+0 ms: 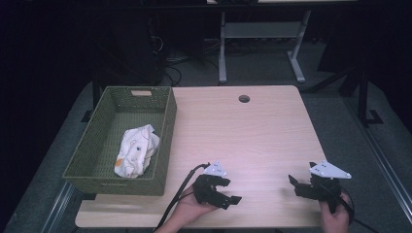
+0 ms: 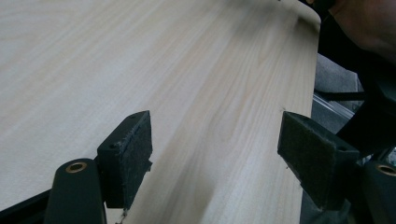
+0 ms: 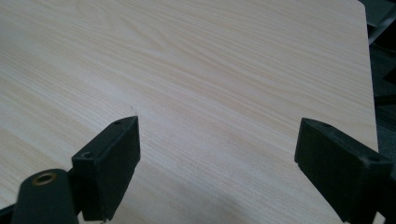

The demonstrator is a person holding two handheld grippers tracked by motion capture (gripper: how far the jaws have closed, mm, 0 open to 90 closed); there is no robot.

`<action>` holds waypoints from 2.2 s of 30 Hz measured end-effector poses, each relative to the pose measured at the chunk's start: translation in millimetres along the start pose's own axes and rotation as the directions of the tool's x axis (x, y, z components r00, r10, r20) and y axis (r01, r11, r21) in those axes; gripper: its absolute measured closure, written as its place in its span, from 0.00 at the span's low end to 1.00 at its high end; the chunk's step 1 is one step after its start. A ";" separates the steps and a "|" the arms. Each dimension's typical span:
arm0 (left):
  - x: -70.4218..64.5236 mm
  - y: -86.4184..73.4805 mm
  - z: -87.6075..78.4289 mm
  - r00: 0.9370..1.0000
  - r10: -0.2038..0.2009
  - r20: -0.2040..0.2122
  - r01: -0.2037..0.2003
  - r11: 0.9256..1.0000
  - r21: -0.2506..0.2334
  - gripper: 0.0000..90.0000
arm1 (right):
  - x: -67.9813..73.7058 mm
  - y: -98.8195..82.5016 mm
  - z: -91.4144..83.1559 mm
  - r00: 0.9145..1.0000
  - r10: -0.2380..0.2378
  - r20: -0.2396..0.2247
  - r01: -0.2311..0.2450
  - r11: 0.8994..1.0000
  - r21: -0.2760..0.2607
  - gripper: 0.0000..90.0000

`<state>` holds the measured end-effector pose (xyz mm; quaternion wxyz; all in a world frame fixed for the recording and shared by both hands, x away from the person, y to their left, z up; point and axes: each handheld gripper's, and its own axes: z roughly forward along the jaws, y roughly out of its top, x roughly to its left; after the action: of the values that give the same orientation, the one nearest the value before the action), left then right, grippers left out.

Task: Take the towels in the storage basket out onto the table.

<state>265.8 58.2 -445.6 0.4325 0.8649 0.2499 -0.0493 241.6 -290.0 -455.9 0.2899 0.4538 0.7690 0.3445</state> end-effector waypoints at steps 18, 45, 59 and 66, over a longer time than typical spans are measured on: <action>15.0 64.5 -38.1 0.999 0.043 0.031 -0.045 0.997 0.069 0.23 | 0.2 0.1 0.7 1.000 0.016 0.001 -0.016 1.000 0.013 0.15; 58.7 109.3 -109.7 0.996 -0.039 0.080 0.032 0.996 0.084 0.19 | 1.9 0.7 1.1 1.000 0.012 -0.001 -0.012 1.000 0.016 0.15; 86.9 102.2 -148.5 0.988 -0.143 0.058 0.140 0.989 0.049 0.21 | -0.1 0.9 -1.9 1.000 0.013 -0.003 -0.013 1.000 0.008 0.15; 100.3 90.8 -173.6 0.981 -0.193 0.012 0.193 0.981 0.030 0.21 | 0.7 1.5 -0.7 1.000 0.007 -0.001 -0.007 1.000 0.011 0.15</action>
<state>373.5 186.0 -302.3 0.4152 0.8422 0.3288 -0.1010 241.5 -289.0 -454.4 0.2857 0.4580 0.7695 0.3414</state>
